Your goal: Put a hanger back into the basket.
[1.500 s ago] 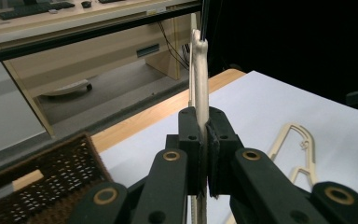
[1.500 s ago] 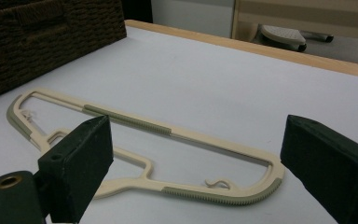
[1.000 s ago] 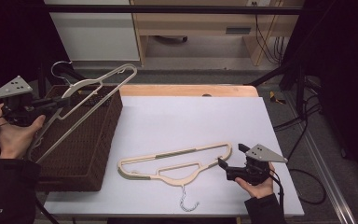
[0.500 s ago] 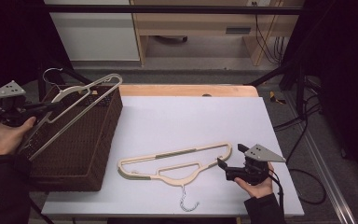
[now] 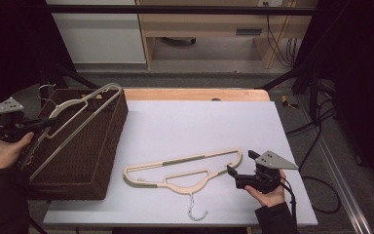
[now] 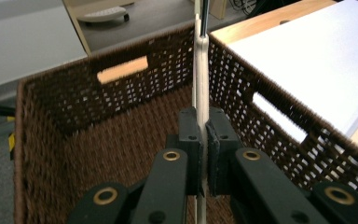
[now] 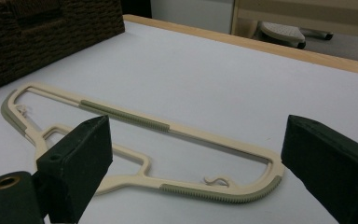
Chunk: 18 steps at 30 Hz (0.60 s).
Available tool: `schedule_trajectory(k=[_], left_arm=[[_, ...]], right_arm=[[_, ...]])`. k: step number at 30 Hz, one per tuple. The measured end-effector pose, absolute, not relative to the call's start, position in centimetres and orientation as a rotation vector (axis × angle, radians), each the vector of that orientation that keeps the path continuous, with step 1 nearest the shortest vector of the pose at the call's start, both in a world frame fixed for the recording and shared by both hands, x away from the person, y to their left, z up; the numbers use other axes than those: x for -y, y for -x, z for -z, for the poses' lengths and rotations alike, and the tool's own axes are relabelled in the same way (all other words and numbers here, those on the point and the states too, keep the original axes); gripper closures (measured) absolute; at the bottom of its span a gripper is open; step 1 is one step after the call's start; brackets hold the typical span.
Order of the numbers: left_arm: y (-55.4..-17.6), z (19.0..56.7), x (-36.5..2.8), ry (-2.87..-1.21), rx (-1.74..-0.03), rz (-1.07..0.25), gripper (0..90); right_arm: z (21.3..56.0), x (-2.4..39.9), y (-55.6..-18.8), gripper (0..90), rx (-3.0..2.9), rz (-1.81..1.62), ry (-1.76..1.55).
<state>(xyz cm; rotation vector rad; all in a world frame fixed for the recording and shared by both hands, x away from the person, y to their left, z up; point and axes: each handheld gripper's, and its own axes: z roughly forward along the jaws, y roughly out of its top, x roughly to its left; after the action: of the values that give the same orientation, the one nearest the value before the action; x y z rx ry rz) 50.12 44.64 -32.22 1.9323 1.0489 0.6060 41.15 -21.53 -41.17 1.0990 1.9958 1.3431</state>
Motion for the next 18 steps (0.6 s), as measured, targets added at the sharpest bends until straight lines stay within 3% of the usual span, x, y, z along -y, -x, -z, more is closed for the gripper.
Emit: schedule_trajectory(k=[18], left_arm=[[-50.9,37.6,-43.7,-2.054,-1.191,-0.524,85.7]], right_arm=[[41.3,21.5,-41.1,8.8,-2.002,-1.335,-1.095]])
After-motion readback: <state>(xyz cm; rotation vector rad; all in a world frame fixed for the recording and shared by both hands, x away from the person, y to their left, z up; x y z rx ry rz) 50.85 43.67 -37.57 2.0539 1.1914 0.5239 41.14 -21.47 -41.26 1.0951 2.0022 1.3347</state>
